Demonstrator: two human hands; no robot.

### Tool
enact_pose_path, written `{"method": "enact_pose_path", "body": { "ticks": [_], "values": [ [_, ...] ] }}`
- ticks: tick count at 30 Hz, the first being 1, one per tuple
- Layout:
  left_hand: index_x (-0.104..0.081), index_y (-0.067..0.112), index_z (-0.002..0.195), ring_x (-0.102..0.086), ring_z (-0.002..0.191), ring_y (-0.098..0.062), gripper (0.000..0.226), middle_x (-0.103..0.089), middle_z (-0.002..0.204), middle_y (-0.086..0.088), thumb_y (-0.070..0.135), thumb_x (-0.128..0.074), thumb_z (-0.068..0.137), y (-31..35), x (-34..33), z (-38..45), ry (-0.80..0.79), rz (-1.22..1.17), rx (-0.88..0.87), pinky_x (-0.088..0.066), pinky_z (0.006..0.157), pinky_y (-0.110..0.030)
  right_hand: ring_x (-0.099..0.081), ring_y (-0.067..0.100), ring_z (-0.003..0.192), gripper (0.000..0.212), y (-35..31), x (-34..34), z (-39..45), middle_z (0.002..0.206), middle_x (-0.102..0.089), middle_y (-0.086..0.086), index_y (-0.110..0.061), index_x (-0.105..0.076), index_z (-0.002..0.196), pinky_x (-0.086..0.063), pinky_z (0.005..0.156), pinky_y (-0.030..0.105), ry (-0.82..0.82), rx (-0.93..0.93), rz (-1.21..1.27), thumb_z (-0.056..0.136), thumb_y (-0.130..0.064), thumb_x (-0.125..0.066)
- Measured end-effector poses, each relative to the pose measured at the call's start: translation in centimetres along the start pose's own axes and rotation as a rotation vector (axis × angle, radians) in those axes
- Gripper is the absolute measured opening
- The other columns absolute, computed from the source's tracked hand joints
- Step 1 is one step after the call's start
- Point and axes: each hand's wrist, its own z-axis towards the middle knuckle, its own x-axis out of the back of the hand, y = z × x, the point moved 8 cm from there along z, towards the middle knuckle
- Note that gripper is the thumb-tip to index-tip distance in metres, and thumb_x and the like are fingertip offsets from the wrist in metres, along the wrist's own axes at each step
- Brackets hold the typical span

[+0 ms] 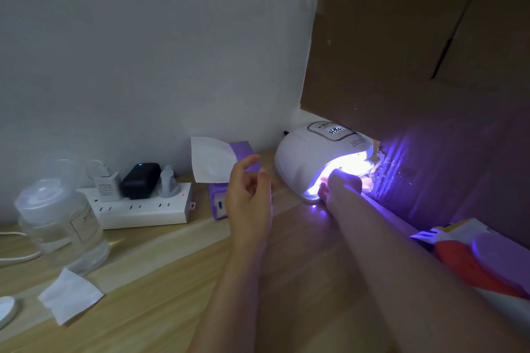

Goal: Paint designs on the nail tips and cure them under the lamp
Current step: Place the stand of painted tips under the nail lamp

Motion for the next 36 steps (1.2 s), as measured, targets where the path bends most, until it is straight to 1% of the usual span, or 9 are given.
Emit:
{"method": "enact_pose_path", "body": {
  "ticks": [3, 5, 8, 11, 14, 16, 19, 24, 36],
  "values": [
    [-0.055, 0.033, 0.09, -0.044, 0.052, -0.006, 0.029, -0.053, 0.06, -0.002, 0.004, -0.049, 0.089, 0.0, -0.1, 0.1, 0.0, -0.012, 0.013, -0.039, 0.05, -0.013, -0.04, 0.015, 0.048, 0.013, -0.6, 0.4, -1.0, 0.067, -0.047, 0.009, -0.004, -0.049, 0.093, -0.036, 0.045, 0.024, -0.041, 0.039, -0.126, 0.092, -0.001, -0.037],
    [-0.055, 0.032, 0.088, -0.043, 0.051, -0.007, 0.032, -0.053, 0.058, 0.0, 0.001, -0.047, 0.089, -0.1, -0.1, 0.2, 0.005, -0.006, 0.023, -0.038, 0.05, -0.013, -0.04, 0.013, 0.053, 0.033, -1.0, 0.9, -0.3, 0.073, -0.047, 0.004, -0.012, -0.046, 0.117, -0.036, 0.051, 0.024, -0.047, 0.139, -0.099, 0.09, 0.002, -0.033],
    [-0.055, 0.032, 0.088, -0.043, 0.053, -0.012, 0.034, -0.053, 0.059, -0.003, -0.001, -0.046, 0.089, 0.0, -0.1, 0.1, 0.009, 0.012, 0.036, -0.037, 0.049, -0.014, -0.045, 0.019, 0.068, 0.023, -2.0, 2.3, -2.4, 0.09, -0.05, 0.005, -0.017, -0.044, 0.104, -0.036, 0.061, 0.027, 0.027, 0.38, -0.042, 0.091, -0.003, -0.032],
    [-0.053, 0.034, 0.088, -0.046, 0.052, -0.007, 0.033, -0.055, 0.062, -0.006, 0.002, -0.047, 0.091, 0.2, 0.0, -0.2, -0.002, 0.077, 0.04, -0.038, 0.048, -0.012, -0.045, 0.013, 0.065, 0.014, -4.0, 3.0, -6.7, 0.076, -0.049, -0.006, -0.018, -0.046, 0.09, -0.033, 0.055, 0.026, 0.067, 0.747, -0.137, 0.093, -0.007, -0.036],
    [-0.053, 0.031, 0.088, -0.05, 0.048, 0.004, 0.029, -0.059, 0.063, 0.001, 0.004, -0.046, 0.092, 0.3, 0.1, -0.3, 0.001, 0.094, 0.067, -0.039, 0.047, -0.006, -0.054, 0.013, 0.086, 0.03, -7.6, 0.5, -8.6, 0.095, -0.06, -0.006, -0.02, -0.058, 0.108, -0.034, 0.065, 0.026, 0.024, 1.017, -0.51, 0.091, -0.008, -0.037],
    [-0.054, 0.027, 0.093, -0.053, 0.052, 0.002, 0.023, -0.06, 0.066, 0.002, 0.006, -0.047, 0.093, 0.2, 0.2, -0.3, 0.004, 0.11, 0.084, -0.04, 0.047, -0.005, -0.047, 0.022, 0.119, 0.041, -9.5, -1.7, -6.8, 0.128, -0.053, 0.004, -0.023, -0.049, 0.131, -0.04, 0.09, 0.033, 0.018, 0.98, -0.865, 0.094, -0.011, -0.035],
    [-0.056, 0.023, 0.099, -0.051, 0.053, -0.002, 0.023, -0.061, 0.066, 0.002, 0.004, -0.045, 0.092, -0.1, 0.6, -0.2, 0.026, 0.128, 0.103, -0.041, 0.048, -0.007, -0.034, 0.03, 0.132, 0.048, -10.5, -3.7, -3.8, 0.145, -0.034, 0.01, -0.026, -0.032, 0.143, -0.036, 0.104, 0.043, -0.076, 0.817, -1.284, 0.096, -0.015, -0.035],
    [-0.055, 0.032, 0.085, -0.048, 0.044, 0.004, 0.035, -0.06, 0.06, 0.006, 0.0, -0.042, 0.091, -0.2, 1.2, 0.2, 0.059, 0.131, 0.121, -0.041, 0.046, -0.01, -0.037, 0.03, 0.13, 0.042, -11.3, -5.0, -1.7, 0.145, -0.036, 0.014, -0.008, -0.037, 0.14, -0.033, 0.106, 0.036, -0.175, 0.723, -1.56, 0.098, -0.013, -0.036],
    [-0.059, 0.021, 0.083, -0.042, 0.041, 0.0, 0.036, -0.056, 0.051, 0.007, -0.009, -0.04, 0.086, -0.2, 1.2, 0.0, 0.094, 0.038, 0.116, -0.036, 0.044, -0.011, -0.045, 0.024, 0.125, 0.037, -11.6, -6.0, -3.1, 0.133, -0.049, 0.005, -0.019, -0.046, 0.131, -0.041, 0.093, 0.032, 0.015, 1.009, -2.0, 0.096, -0.009, -0.036]
  ]
}}
